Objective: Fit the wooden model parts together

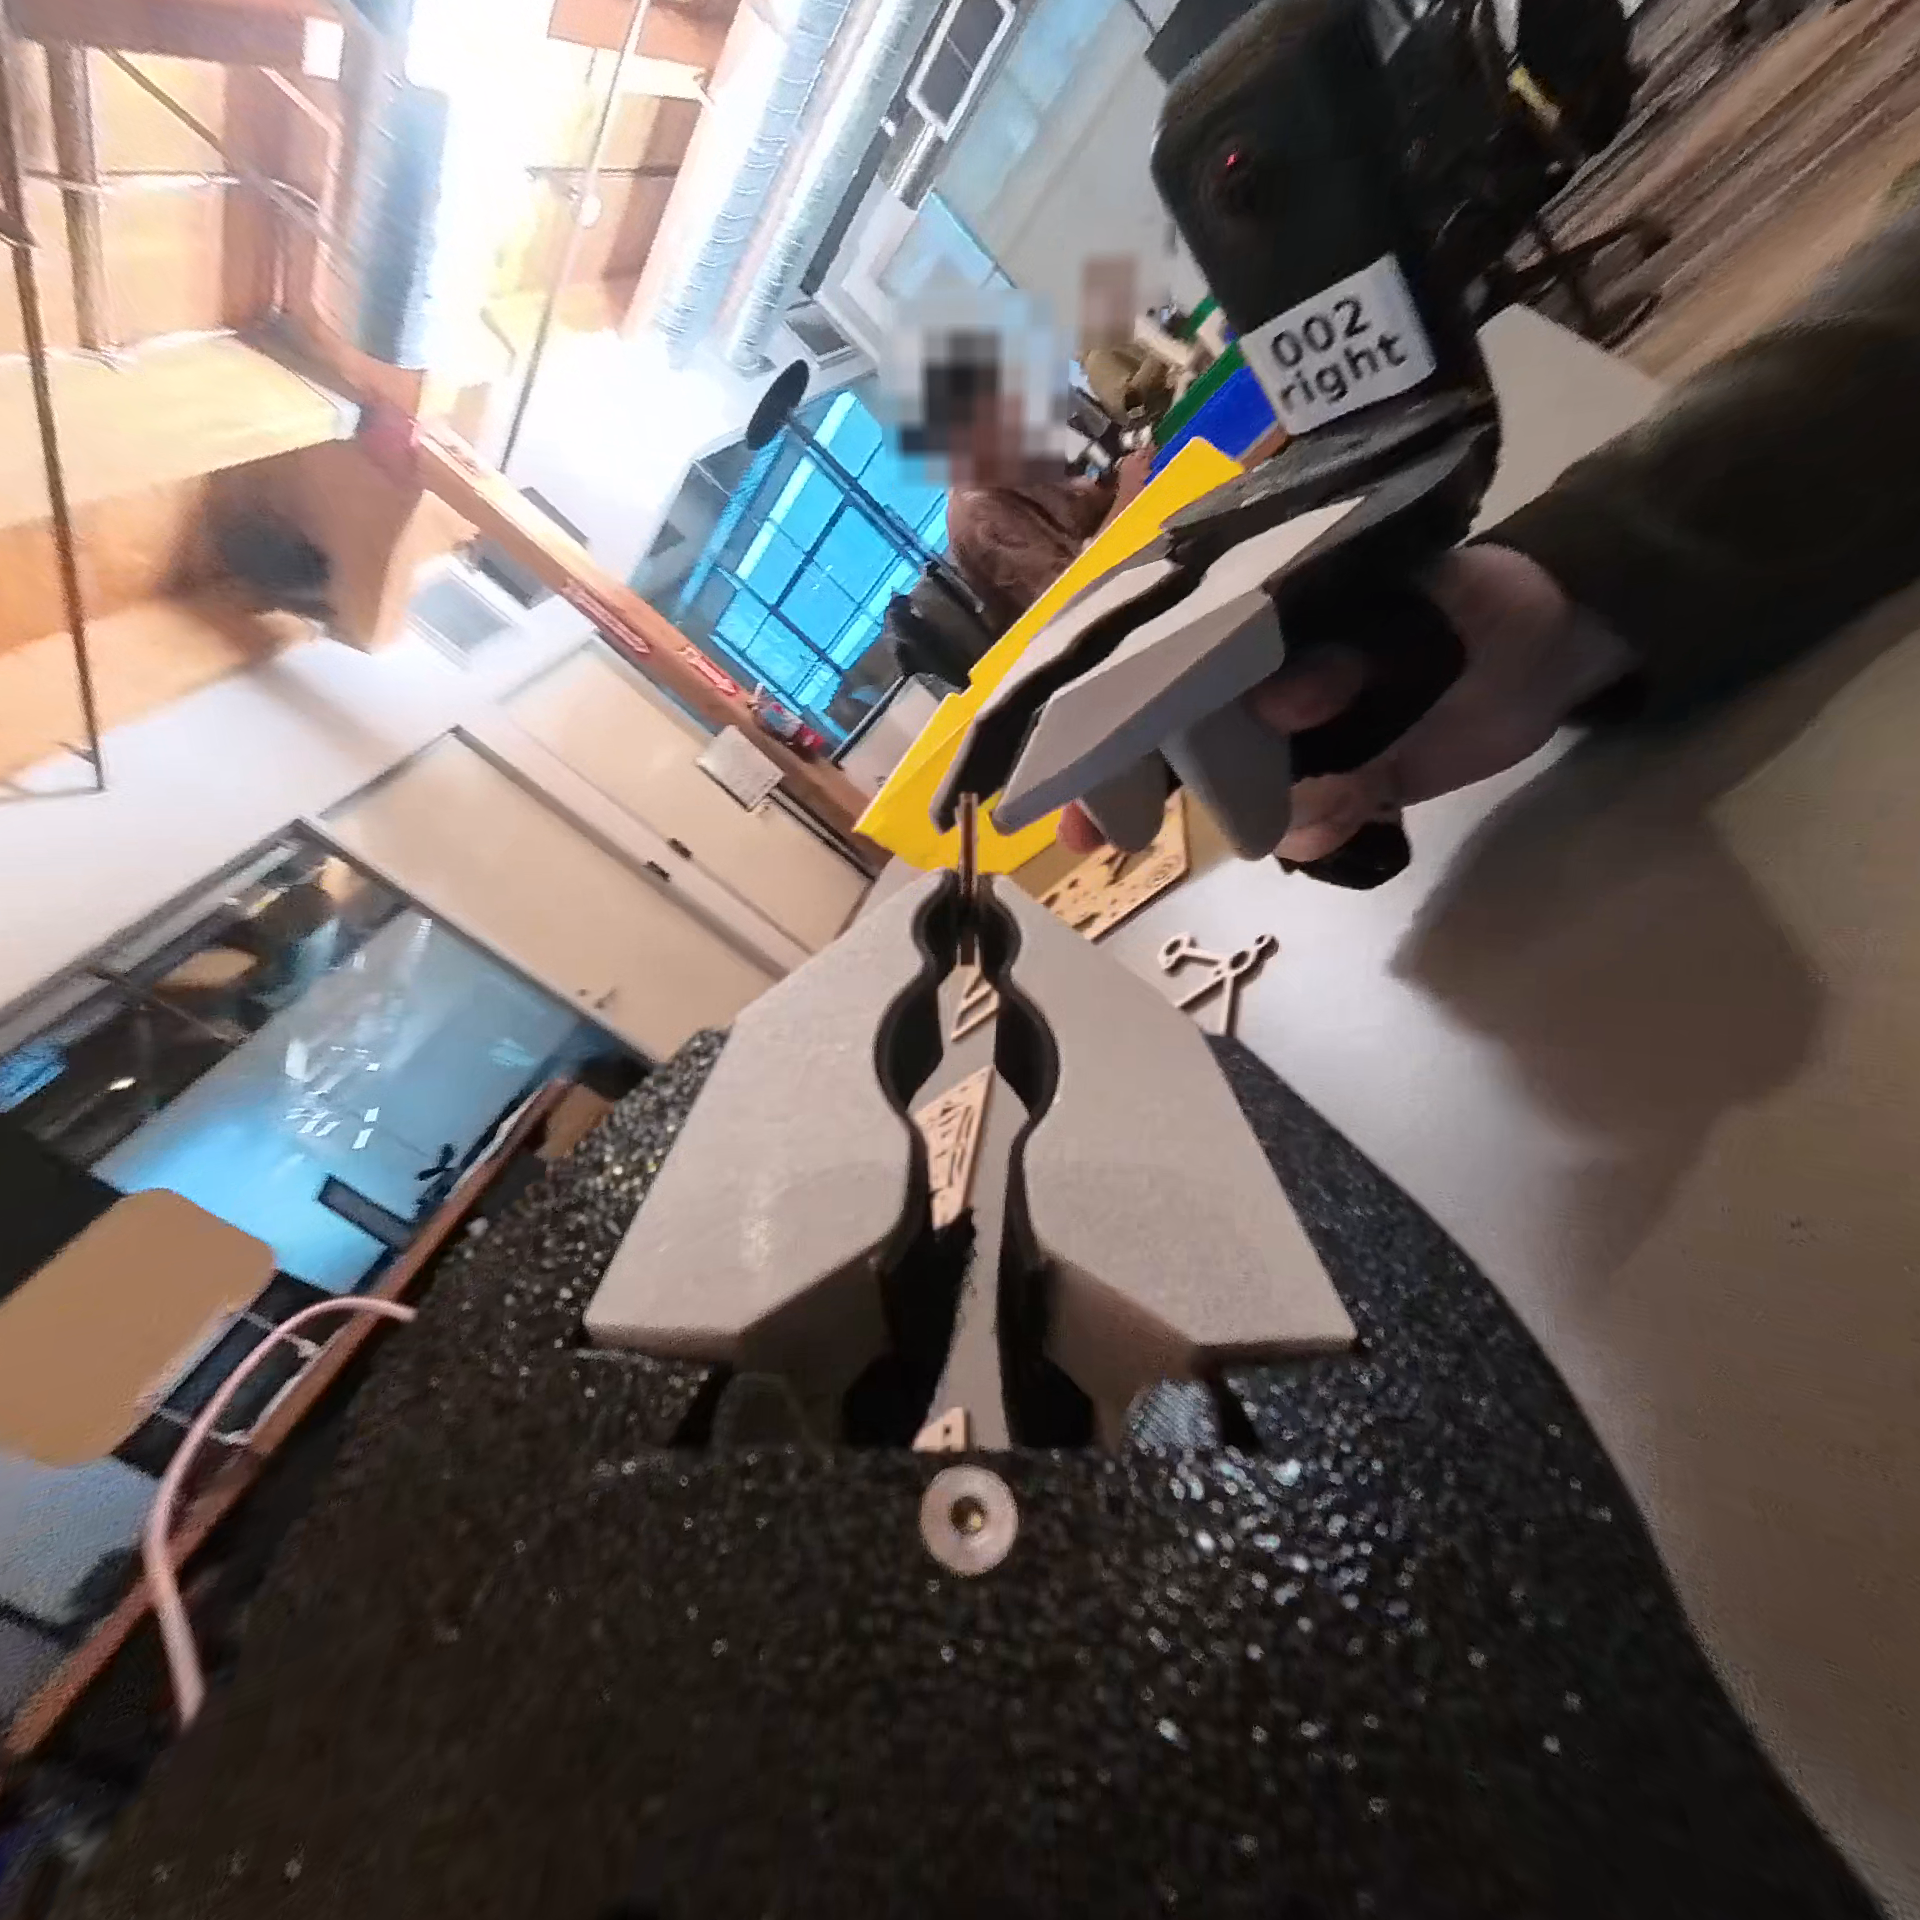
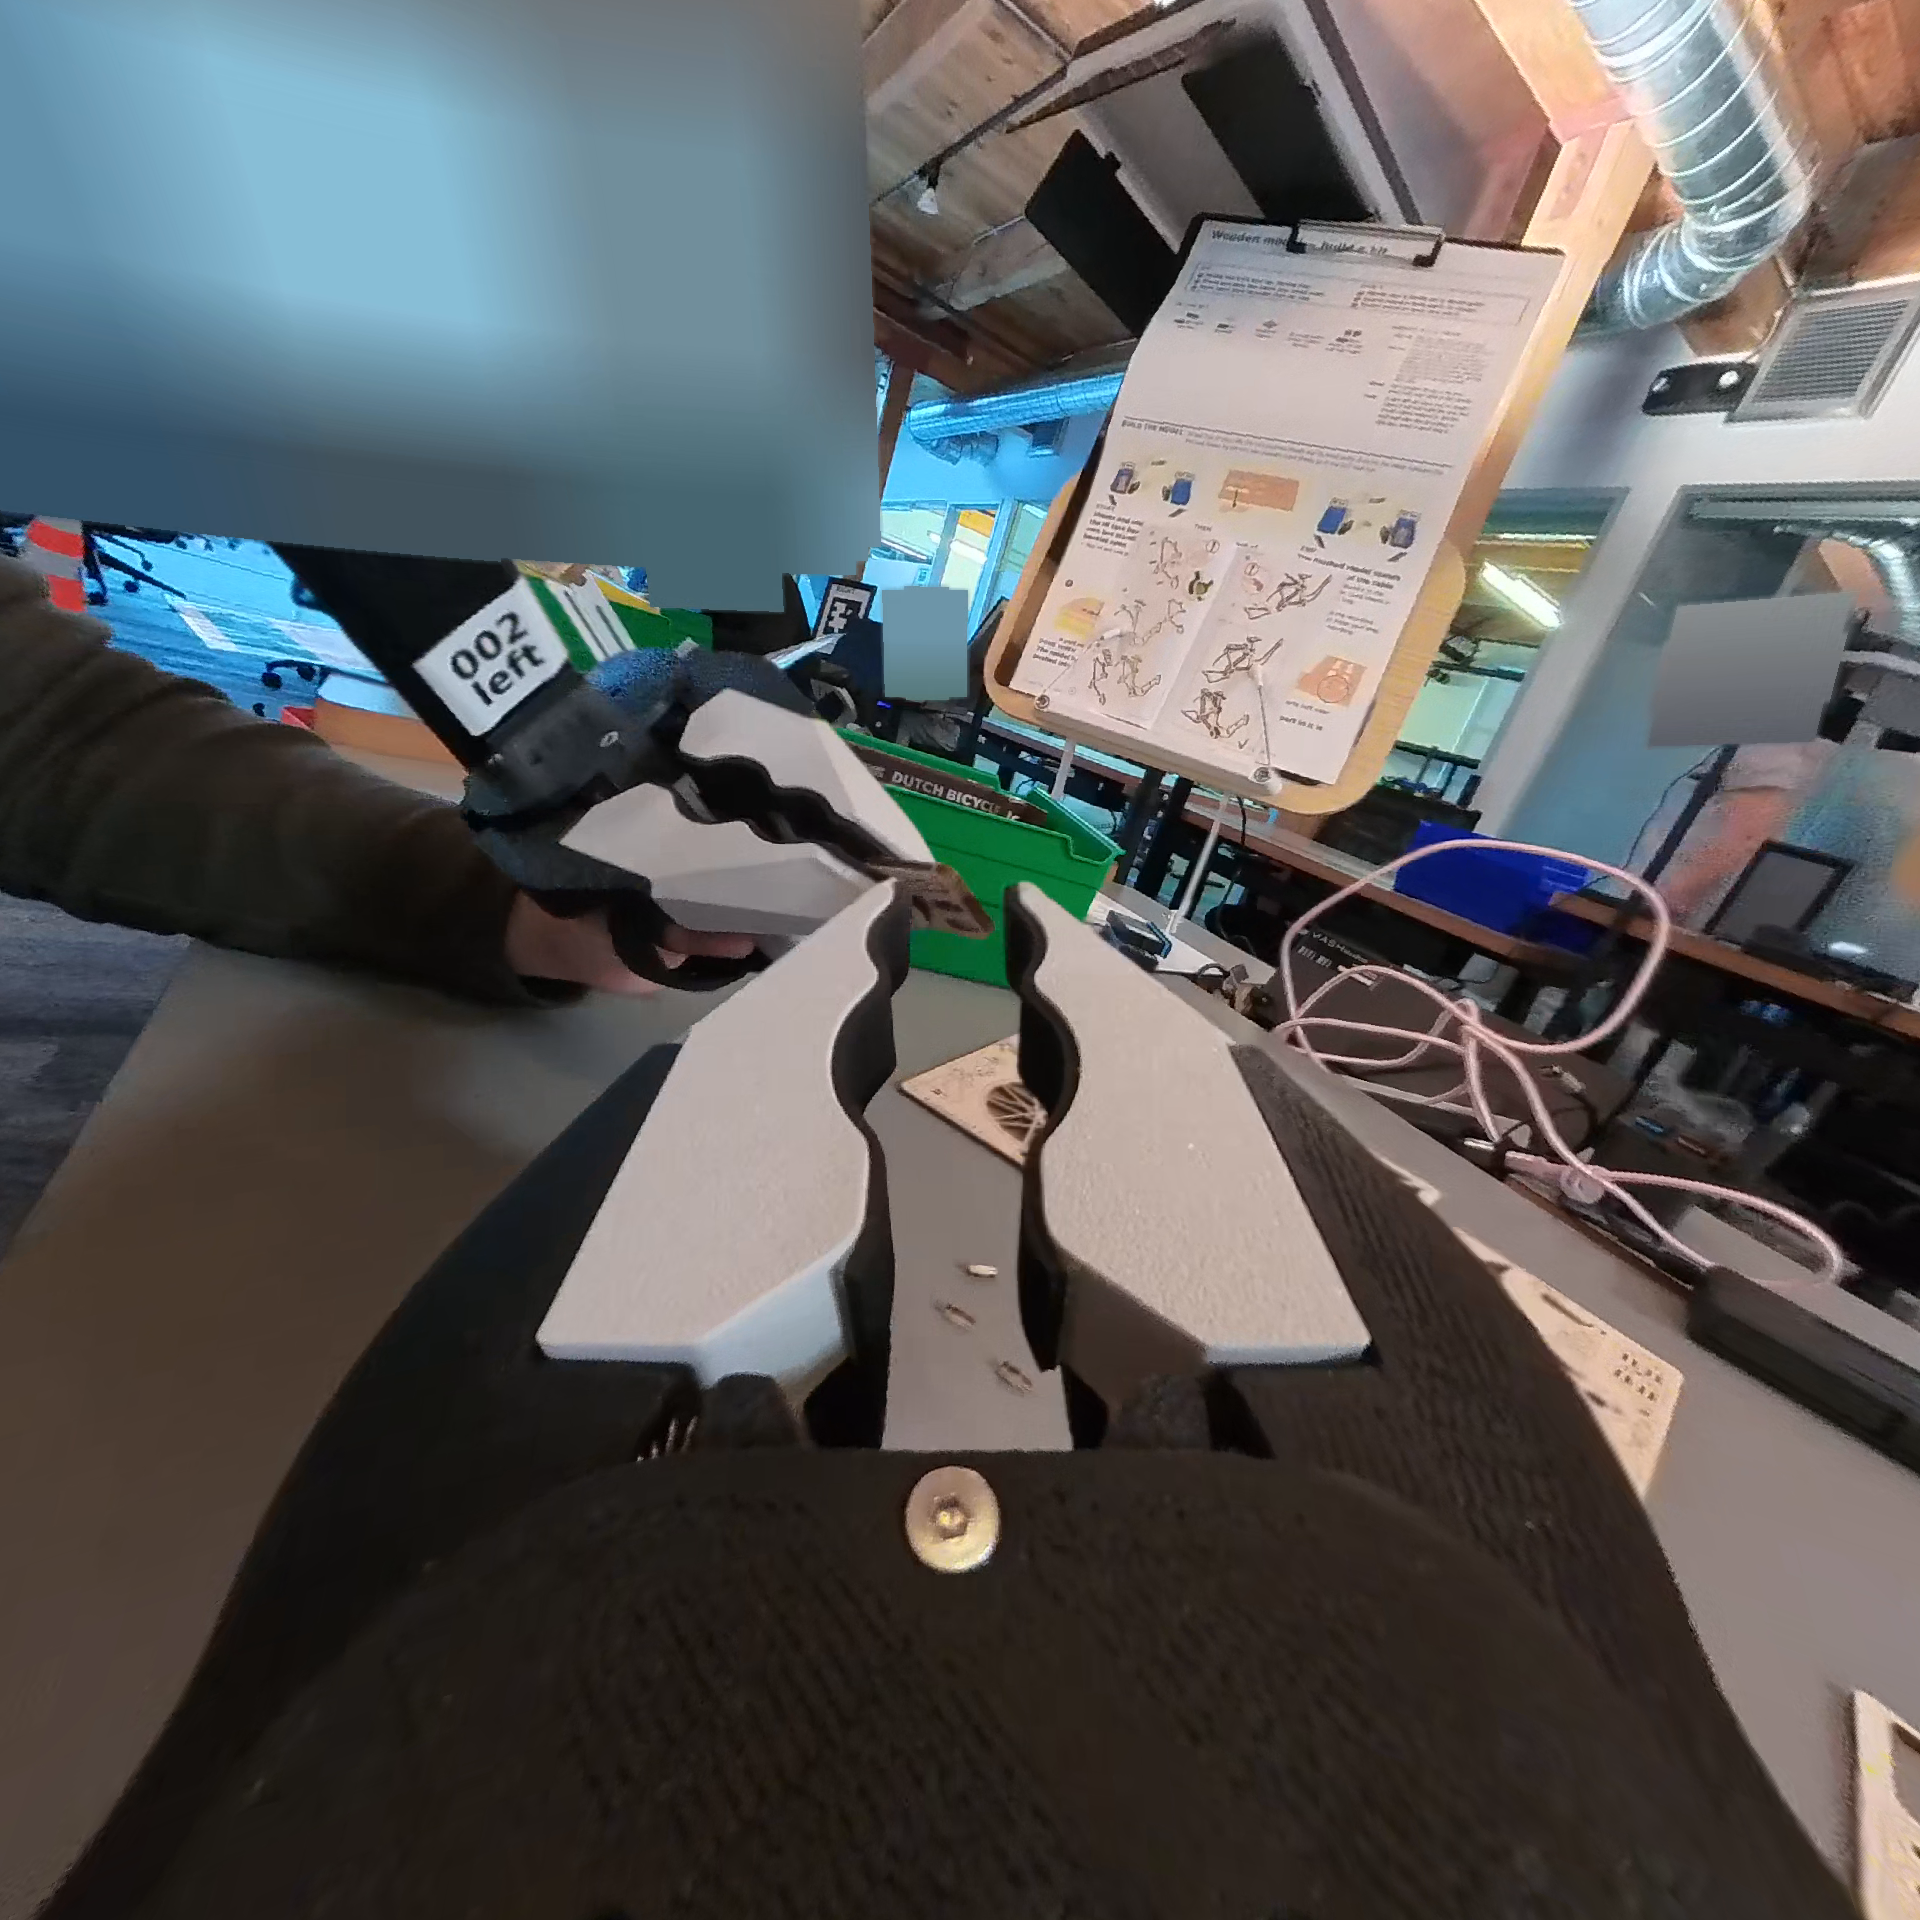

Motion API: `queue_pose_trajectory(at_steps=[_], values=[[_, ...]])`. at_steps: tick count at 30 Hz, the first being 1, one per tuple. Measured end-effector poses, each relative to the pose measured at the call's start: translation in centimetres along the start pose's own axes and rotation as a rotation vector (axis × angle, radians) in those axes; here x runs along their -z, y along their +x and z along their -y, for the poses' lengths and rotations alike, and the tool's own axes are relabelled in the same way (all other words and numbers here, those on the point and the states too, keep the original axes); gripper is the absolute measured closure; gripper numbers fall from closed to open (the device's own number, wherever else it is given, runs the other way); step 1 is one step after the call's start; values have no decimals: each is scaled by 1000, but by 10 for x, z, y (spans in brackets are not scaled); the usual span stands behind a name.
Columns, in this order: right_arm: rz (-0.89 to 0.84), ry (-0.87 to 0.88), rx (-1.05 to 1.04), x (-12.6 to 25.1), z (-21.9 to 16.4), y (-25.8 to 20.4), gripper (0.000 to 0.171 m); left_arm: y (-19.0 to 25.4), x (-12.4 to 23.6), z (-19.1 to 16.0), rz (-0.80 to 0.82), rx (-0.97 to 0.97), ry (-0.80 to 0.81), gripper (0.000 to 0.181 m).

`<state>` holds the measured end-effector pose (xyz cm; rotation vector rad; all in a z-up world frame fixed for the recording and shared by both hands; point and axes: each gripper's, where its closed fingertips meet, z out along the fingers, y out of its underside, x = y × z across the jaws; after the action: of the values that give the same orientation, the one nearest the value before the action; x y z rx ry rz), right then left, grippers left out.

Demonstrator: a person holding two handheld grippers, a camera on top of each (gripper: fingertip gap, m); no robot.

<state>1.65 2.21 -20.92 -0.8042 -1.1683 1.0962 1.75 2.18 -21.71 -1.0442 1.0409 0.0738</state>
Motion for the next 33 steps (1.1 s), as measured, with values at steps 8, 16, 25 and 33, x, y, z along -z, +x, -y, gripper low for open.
queue_pose_trajectory(at_steps=[8,16,25,33], values=[[-160,-138,297,-11,-11,2,110,-17,-7,-41,50,535,-148,181],[-95,-297,-36,-41,-43,-11,52,-37,2,-72,105,1004,-92,181],[-37,-325,55,-51,-49,-30,37,-28,-3,-66,58,975,-94,181],[-18,-350,100,-52,-54,-35,33,-24,-4,-63,43,945,-107,181]])
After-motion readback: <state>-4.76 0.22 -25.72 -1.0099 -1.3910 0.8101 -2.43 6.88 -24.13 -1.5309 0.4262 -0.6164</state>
